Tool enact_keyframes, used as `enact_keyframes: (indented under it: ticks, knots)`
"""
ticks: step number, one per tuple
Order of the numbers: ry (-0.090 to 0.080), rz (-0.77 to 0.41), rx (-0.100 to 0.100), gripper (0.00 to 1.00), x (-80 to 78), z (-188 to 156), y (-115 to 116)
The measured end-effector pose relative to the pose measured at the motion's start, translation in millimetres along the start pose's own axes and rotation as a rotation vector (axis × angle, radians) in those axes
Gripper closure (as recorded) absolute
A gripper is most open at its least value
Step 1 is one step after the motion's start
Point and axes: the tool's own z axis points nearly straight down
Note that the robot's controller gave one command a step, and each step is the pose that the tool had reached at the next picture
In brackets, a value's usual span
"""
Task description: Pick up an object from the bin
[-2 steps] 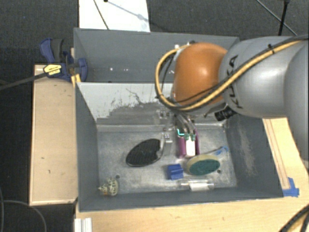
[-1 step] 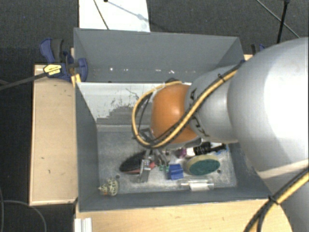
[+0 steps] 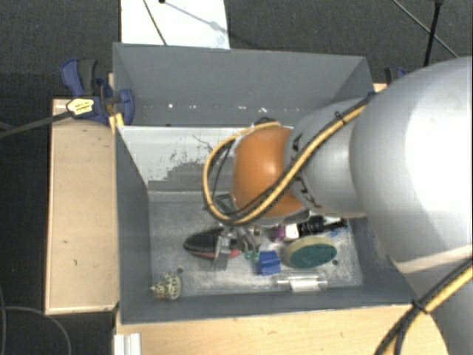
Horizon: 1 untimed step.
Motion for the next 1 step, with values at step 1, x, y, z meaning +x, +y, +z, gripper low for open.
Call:
enact_keyframes:
  ticks: [1]
  knots:
    - [-0.006, 0.004, -0.003, 1.0, 18.8, -137.9, 26.0]
